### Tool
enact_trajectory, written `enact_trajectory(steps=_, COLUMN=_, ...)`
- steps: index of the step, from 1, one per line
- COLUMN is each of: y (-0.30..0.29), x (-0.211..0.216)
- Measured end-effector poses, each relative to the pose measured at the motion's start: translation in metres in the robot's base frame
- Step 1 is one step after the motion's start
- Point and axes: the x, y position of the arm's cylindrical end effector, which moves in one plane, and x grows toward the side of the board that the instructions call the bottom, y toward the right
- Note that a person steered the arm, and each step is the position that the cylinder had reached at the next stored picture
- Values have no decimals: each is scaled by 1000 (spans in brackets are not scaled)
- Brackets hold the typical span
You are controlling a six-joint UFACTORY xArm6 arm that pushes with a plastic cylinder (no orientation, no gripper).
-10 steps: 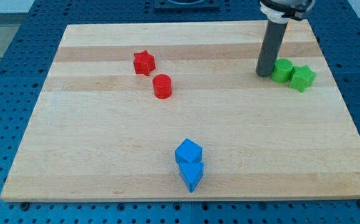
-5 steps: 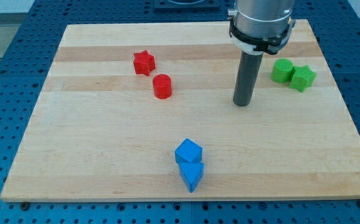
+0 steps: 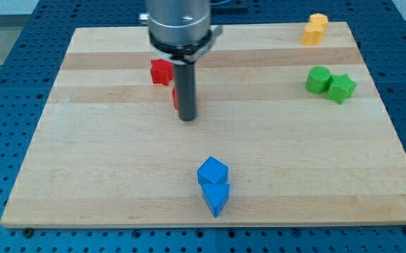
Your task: Move the red circle to the top centre
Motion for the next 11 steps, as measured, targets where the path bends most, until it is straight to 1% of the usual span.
enact_trajectory(steps=1, y=-15, x=-2)
enact_trajectory(steps=3, y=30, x=-27)
enact_trajectory(steps=5, y=-21, x=-31)
enact_trajectory(steps=6, y=-3, x=-53)
enact_trajectory(steps=8, y=69, x=-88)
enact_trajectory(steps=9, y=75, x=-81)
enact_trajectory(steps=10, y=110, x=-79)
enact_trajectory(steps=11, y=129, x=-84)
